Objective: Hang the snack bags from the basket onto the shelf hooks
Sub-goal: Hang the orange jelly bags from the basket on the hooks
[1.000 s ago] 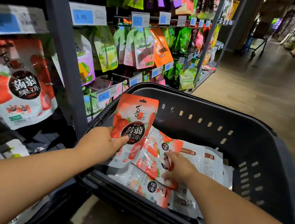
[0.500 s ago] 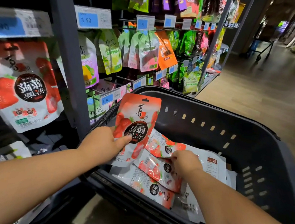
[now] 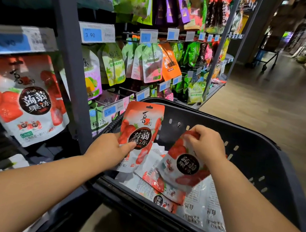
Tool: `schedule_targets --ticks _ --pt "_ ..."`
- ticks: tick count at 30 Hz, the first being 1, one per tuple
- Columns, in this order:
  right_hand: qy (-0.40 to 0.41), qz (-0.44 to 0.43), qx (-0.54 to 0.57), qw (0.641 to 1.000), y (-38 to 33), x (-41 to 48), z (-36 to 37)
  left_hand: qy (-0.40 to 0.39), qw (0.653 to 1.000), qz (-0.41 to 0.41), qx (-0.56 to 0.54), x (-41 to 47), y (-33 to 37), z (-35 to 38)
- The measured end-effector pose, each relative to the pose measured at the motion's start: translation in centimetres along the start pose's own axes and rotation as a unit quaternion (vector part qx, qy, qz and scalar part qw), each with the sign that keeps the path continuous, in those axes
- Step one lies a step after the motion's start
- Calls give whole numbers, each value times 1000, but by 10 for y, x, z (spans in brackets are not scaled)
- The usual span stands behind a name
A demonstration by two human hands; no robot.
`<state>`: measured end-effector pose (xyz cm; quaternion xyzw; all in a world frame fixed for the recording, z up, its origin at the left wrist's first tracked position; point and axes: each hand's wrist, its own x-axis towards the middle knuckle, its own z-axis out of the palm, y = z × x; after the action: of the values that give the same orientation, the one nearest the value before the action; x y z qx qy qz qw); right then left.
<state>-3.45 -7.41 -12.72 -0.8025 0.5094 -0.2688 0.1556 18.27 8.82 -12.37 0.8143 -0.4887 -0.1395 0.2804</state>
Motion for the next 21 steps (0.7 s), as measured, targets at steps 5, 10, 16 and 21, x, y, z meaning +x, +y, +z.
schedule_targets --ticks 5,10,16,21 --pt "-75 35 -48 995 8 -4 11 -8 1000 5 16 4 1 1" --pt "-118 45 -64 990 13 -4 19 -11 1000 6 19 4 1 2" --pt "-162 36 -47 985 8 -2 10 -19 1000 -6 12 3 0 2" --pt "-186 -32 39 981 -23 -1 -21 -18 1000 7 -1 6 2 -1"
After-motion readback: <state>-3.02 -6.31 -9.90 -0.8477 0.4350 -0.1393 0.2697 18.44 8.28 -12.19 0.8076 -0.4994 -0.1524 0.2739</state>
